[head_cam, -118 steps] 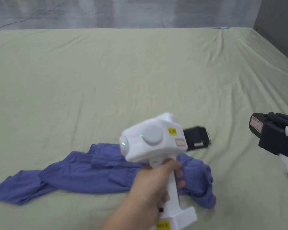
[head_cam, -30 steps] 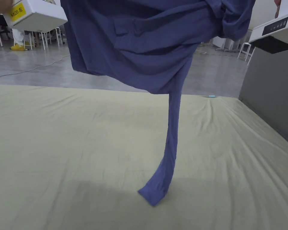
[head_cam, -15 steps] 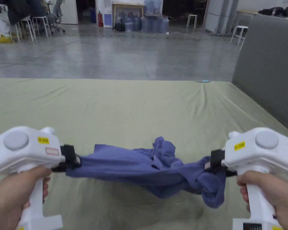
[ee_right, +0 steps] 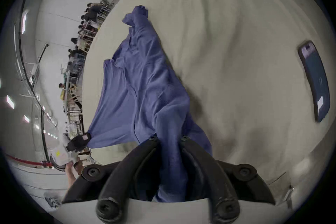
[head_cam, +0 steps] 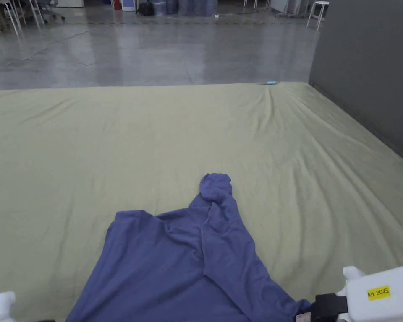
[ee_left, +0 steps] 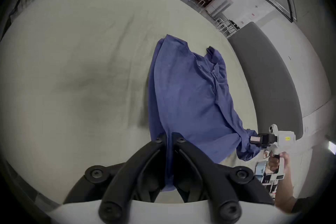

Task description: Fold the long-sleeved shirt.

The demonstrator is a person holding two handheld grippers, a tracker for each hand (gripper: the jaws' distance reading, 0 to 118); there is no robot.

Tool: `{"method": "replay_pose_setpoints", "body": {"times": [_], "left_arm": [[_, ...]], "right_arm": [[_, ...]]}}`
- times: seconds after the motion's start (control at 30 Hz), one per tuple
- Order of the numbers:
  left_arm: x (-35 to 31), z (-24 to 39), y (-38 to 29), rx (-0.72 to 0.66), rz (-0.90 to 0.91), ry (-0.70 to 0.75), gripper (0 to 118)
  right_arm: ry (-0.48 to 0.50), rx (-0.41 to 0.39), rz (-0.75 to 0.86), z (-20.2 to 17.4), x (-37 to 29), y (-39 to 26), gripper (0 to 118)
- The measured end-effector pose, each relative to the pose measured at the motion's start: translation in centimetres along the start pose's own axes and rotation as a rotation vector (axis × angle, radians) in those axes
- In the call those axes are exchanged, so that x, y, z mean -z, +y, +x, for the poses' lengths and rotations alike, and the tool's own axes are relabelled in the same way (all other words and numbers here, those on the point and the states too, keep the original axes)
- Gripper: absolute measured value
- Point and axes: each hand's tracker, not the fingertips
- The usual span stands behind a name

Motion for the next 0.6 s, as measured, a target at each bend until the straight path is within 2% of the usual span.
{"method": "replay_pose_setpoints", "body": {"times": [0.17,0.27,0.3,0.4,0.43,0.5,0.53,0.6], "left_arm": [[2.1,-2.2,-3.6,-0.030,-0.093,0.047,0],[4.2,-3.3,-4.7,-0.048,-0.112,0.064,0],[4.9,-3.8,-4.3,-0.097,-0.167,0.078,0],[5.0,-4.0,-3.2,-0.108,-0.189,0.051,0],[4.7,-3.5,-3.0,-0.097,-0.188,0.056,23],[2.8,-1.8,-2.7,0.004,-0.142,0.160,104],[1.6,-1.2,-2.8,0.040,-0.081,0.148,117],[-1.5,0.7,-3.9,0.094,0.067,0.103,115]], "right_arm": [[-0.098,0.021,-0.043,2.0,2.6,-1.9,8],[-0.133,-0.005,-0.043,2.8,4.6,-2.0,8],[-0.128,0.000,-0.037,2.8,4.9,-1.9,9],[-0.145,-0.009,-0.015,1.8,4.4,-1.6,21],[-0.183,-0.063,0.016,1.1,3.8,-1.5,43],[-0.234,-0.186,0.154,-1.0,1.2,-2.0,96],[-0.225,-0.217,0.235,-1.2,-0.2,-2.1,107],[-0.217,-0.310,0.356,-3.1,-3.3,-3.6,107]]}}
